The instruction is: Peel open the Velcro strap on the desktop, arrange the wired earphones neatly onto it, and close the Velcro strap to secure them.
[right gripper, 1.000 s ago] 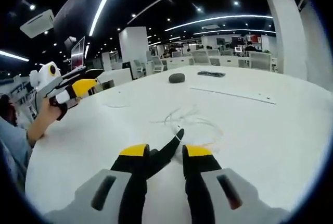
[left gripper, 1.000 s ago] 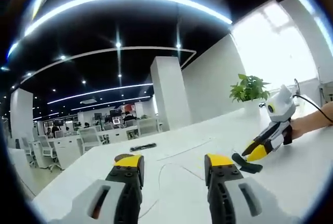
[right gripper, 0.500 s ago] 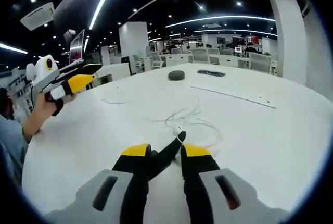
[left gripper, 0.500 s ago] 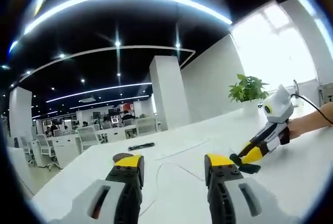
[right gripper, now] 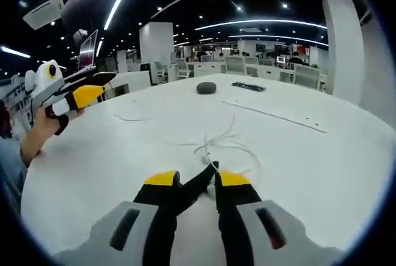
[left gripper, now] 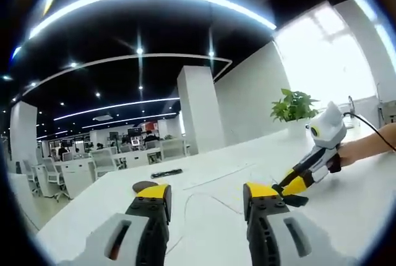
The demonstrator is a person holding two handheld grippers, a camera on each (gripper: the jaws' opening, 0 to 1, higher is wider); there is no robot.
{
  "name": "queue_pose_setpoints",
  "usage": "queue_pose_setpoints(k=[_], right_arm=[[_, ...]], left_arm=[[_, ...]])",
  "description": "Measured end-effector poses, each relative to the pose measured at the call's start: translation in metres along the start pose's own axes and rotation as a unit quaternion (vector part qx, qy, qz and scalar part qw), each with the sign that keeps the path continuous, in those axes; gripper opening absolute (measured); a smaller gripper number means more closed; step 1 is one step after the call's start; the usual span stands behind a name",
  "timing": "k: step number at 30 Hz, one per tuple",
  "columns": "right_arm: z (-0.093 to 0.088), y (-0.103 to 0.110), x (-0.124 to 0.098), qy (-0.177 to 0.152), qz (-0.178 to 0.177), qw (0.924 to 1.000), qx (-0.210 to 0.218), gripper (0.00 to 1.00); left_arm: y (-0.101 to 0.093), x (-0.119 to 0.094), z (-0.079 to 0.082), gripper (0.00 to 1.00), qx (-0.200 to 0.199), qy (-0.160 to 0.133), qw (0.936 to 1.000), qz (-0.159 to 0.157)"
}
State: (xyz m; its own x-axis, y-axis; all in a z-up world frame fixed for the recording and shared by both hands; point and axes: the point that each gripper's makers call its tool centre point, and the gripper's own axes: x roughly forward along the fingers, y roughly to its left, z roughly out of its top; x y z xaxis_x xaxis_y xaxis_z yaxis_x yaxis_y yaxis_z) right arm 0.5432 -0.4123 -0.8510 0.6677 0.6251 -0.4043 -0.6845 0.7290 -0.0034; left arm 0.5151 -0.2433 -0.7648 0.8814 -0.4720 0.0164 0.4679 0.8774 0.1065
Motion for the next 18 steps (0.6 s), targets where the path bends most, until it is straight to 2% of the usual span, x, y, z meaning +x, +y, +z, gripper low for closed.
queue_pose_setpoints(k=[9, 18], right_arm=[[0.002, -0.009, 0.005, 0.000, -0.010, 0.9999, -0.001, 0.23], [0.003, -0.011, 0.006, -0.011, 0.003, 0.9994, 0.034, 0.21]], left_arm=[[0.000, 0.000, -0.001, 0.50, 0.003, 0.003, 1.0000, -0.001], [-0.001, 0.000, -0.002, 0.50, 0.002, 0.004, 1.0000, -0.004]])
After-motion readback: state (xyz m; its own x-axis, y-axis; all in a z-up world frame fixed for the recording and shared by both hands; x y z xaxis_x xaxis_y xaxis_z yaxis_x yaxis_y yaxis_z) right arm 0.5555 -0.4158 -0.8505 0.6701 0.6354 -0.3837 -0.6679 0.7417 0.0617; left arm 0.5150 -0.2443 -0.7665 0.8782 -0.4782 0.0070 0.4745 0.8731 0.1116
